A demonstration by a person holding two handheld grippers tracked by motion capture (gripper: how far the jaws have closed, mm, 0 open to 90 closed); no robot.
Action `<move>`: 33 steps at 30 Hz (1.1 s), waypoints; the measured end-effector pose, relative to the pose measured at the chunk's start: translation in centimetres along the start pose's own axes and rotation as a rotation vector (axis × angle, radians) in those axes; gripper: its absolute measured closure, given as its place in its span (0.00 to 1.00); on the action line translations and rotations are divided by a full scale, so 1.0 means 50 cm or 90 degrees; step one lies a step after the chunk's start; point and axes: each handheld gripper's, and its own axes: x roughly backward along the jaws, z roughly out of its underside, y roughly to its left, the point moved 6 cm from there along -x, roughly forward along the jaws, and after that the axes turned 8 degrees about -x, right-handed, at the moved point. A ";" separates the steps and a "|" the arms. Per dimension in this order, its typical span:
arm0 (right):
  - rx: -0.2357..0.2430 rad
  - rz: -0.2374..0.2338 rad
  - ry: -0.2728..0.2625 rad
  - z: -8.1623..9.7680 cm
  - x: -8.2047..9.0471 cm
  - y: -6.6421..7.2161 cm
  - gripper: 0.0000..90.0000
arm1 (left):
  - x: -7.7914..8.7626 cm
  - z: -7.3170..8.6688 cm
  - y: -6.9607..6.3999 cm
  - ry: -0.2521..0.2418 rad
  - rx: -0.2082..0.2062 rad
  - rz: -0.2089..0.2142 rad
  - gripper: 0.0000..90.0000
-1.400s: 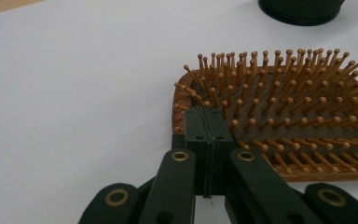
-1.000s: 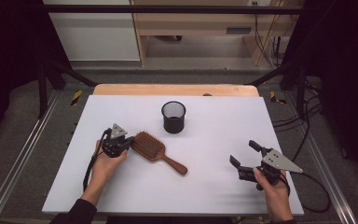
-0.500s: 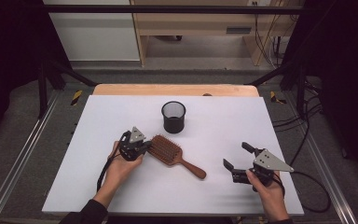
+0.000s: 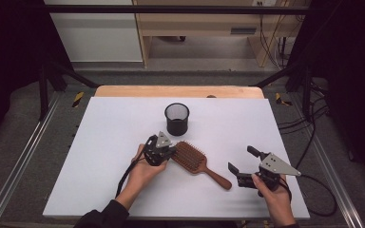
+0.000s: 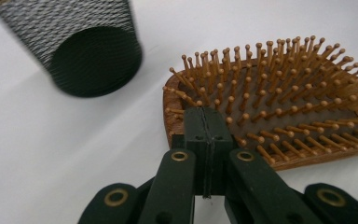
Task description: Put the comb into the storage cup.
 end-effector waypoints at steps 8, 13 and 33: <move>-0.005 0.006 0.002 -0.005 0.004 0.002 0.08 | -0.036 -0.040 -0.051 -0.004 -0.029 0.020 1.00; -0.010 0.012 0.014 -0.008 0.008 0.004 0.07 | -0.036 -0.044 -0.051 -0.029 -0.012 0.009 1.00; -0.052 0.046 0.125 -0.002 -0.011 0.017 0.12 | 0.259 0.107 0.045 -0.187 0.078 -0.161 0.98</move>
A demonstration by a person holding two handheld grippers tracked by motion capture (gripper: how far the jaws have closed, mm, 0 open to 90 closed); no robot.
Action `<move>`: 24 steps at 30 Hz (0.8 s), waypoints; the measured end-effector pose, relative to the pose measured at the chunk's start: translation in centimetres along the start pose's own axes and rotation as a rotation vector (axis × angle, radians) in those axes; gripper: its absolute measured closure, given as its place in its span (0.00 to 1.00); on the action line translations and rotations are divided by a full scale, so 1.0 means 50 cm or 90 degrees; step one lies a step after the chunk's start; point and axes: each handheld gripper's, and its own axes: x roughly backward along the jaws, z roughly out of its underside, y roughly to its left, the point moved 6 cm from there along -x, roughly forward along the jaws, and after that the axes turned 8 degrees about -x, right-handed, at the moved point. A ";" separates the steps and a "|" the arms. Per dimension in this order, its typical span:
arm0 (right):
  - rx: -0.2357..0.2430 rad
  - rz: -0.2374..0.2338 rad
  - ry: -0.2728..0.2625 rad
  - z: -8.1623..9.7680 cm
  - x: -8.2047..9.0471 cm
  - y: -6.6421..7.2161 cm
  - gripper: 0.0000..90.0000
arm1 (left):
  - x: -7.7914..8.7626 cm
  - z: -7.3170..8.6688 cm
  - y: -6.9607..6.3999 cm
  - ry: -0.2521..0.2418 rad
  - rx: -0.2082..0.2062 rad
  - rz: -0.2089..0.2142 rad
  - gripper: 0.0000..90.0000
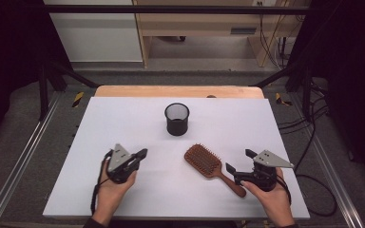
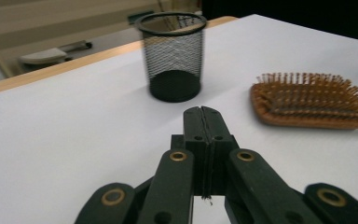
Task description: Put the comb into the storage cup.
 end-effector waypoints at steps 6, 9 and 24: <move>0.022 0.000 0.075 0.013 -0.007 0.010 0.12 | 0.057 0.020 0.056 -0.038 0.027 -0.077 0.68; 0.021 0.002 0.087 0.013 -0.008 0.012 0.11 | 0.075 0.025 0.072 -0.052 0.044 -0.108 0.48; 0.064 0.003 0.134 0.027 -0.022 0.023 0.09 | 0.119 0.064 0.134 -0.064 0.096 -0.139 0.03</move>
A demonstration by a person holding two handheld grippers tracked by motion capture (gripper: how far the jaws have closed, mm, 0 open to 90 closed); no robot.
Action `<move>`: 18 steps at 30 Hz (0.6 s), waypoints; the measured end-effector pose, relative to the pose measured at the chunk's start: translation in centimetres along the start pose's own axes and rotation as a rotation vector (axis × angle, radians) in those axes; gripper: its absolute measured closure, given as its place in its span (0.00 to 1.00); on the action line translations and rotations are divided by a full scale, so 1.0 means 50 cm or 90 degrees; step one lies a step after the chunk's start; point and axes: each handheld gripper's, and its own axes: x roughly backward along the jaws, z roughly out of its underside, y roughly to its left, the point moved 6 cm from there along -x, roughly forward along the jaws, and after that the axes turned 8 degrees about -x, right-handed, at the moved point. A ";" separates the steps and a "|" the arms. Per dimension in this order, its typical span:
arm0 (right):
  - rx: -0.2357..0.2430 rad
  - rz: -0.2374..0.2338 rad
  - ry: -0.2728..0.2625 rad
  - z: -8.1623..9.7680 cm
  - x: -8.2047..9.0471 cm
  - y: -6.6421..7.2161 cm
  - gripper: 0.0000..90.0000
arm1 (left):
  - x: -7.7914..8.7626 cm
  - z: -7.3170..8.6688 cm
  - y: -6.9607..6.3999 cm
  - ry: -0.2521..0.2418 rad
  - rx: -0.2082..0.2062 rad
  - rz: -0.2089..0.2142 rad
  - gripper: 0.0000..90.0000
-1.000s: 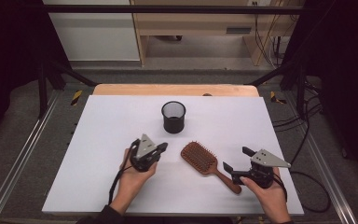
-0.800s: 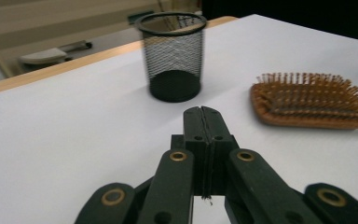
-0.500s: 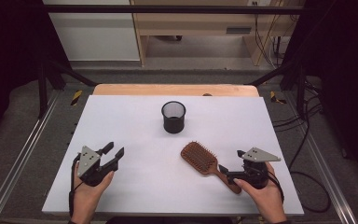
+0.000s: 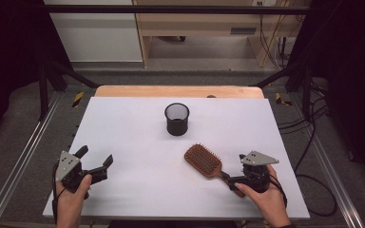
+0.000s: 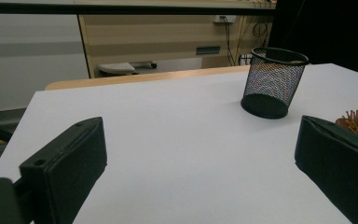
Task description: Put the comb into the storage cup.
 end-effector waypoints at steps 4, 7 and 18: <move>0.012 -0.005 0.036 0.007 -0.013 0.010 0.09 | -0.001 0.001 -0.003 0.000 -0.002 0.004 0.03; 0.022 -0.003 0.054 0.011 -0.021 0.016 0.09 | -0.002 0.002 -0.003 0.001 -0.005 0.006 0.03; 0.019 -0.010 0.097 0.024 -0.038 0.025 0.08 | -0.009 0.010 -0.010 0.019 -0.013 0.016 0.03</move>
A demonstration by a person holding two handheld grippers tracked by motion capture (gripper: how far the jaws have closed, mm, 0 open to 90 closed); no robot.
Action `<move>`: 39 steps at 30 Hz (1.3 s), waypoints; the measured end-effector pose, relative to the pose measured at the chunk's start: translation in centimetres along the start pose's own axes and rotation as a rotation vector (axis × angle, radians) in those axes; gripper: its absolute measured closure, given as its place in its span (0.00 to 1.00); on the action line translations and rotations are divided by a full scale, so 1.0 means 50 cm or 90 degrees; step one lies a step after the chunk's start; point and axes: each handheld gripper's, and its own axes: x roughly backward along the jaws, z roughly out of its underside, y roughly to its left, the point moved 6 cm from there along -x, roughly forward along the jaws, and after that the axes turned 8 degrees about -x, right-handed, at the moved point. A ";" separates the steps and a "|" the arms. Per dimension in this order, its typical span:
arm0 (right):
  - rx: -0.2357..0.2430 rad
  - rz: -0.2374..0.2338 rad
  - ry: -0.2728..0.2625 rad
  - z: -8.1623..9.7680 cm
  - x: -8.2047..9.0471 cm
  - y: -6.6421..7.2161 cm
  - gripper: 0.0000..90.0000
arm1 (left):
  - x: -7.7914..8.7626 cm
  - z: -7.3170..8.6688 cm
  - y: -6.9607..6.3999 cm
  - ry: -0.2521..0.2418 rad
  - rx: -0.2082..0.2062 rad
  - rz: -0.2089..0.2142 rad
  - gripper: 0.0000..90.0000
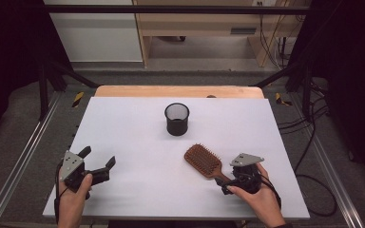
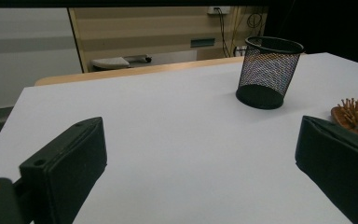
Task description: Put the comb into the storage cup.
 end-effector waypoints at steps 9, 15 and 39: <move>0.004 -0.017 0.065 -0.005 -0.016 0.007 0.09 | -0.004 0.004 -0.005 0.008 -0.012 0.002 0.03; 0.009 -0.008 0.109 -0.004 -0.022 0.002 0.10 | -0.004 0.004 -0.003 0.006 -0.009 0.002 0.03; 0.009 -0.007 0.185 0.004 -0.040 -0.008 0.33 | -0.006 0.005 -0.007 0.010 -0.016 0.011 0.03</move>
